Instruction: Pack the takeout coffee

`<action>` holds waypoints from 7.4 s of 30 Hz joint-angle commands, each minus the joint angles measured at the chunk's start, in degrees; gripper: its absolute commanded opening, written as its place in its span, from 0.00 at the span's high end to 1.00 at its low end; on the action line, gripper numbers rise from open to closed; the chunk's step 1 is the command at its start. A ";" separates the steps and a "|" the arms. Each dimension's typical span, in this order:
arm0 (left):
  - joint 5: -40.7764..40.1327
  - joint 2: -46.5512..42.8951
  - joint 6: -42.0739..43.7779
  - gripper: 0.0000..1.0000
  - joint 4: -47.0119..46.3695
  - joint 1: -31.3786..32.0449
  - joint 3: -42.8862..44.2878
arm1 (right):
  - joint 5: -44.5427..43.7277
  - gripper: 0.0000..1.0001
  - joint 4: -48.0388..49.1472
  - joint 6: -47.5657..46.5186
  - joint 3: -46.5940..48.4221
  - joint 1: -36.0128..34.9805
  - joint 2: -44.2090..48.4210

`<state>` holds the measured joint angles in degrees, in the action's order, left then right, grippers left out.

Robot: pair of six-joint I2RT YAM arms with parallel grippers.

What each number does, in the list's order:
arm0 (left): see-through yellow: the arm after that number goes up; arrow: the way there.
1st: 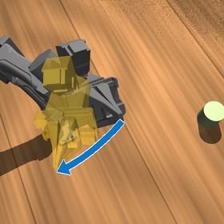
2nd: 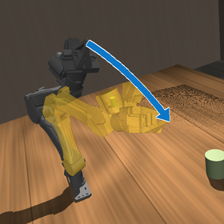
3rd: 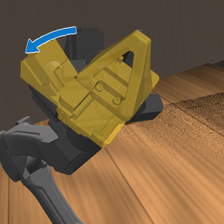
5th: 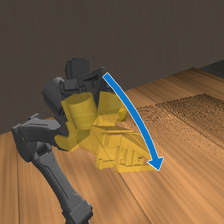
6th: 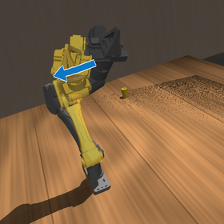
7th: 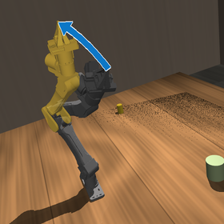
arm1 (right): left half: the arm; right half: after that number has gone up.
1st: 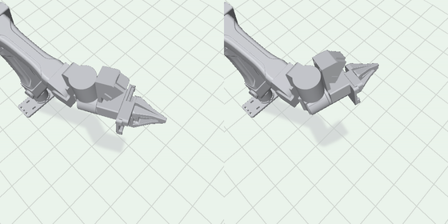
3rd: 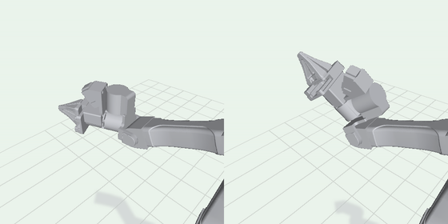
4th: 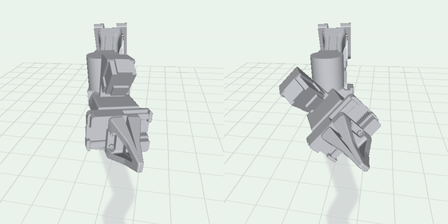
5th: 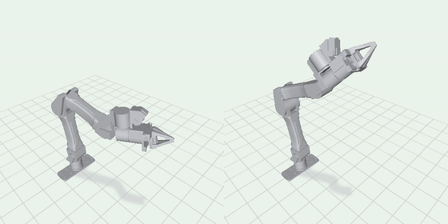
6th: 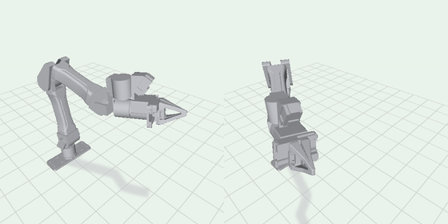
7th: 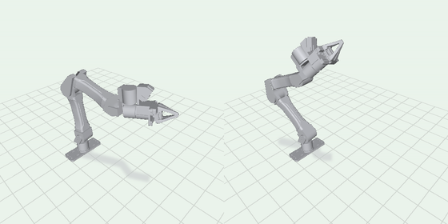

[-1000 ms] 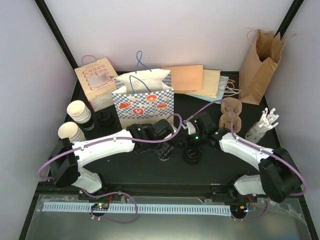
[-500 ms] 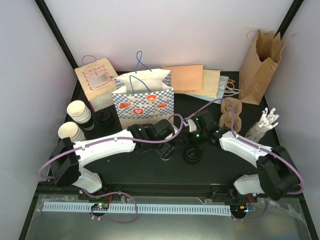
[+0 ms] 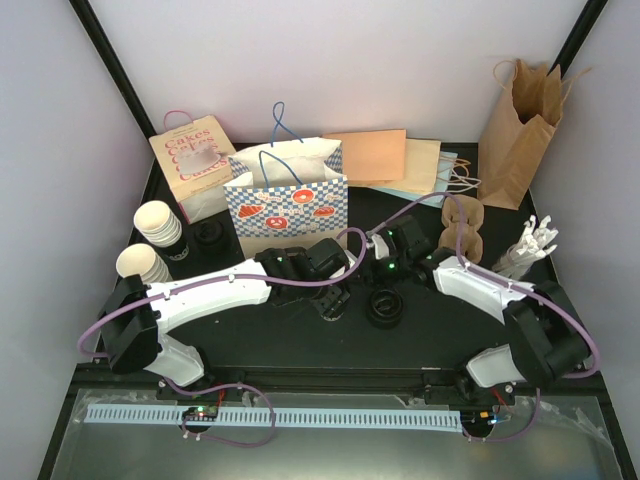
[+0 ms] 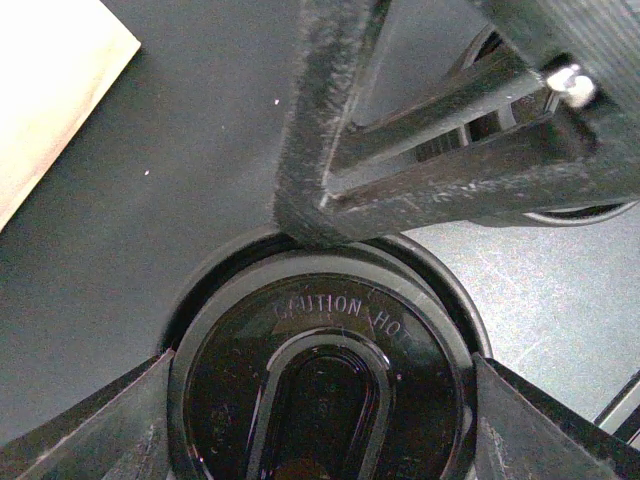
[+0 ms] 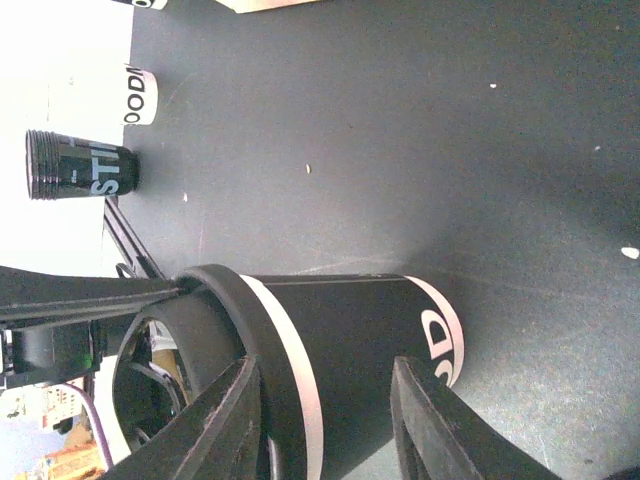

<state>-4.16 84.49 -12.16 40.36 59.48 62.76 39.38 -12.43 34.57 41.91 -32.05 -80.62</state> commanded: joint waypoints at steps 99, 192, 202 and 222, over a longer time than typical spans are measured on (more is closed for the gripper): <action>-3.09 -4.88 -9.75 0.01 11.22 0.32 10.94 | -26.81 0.38 -22.74 -7.89 0.79 -7.40 24.91; 39.99 -35.97 -18.48 0.01 -17.77 -40.65 -32.20 | -37.15 0.00 23.85 -73.98 16.43 -14.96 0.86; 46.37 -36.85 -25.18 0.02 -25.95 -40.20 -39.96 | -39.29 0.00 28.66 -74.97 21.82 -14.32 -9.25; 44.27 -38.29 -24.63 0.02 -23.42 -40.06 -39.12 | -38.82 0.00 27.69 -75.33 24.85 -13.61 -11.04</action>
<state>39.68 46.85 -36.67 17.58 19.25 22.04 0.12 13.74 -41.50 68.84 -45.91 -95.09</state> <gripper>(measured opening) 0.977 0.999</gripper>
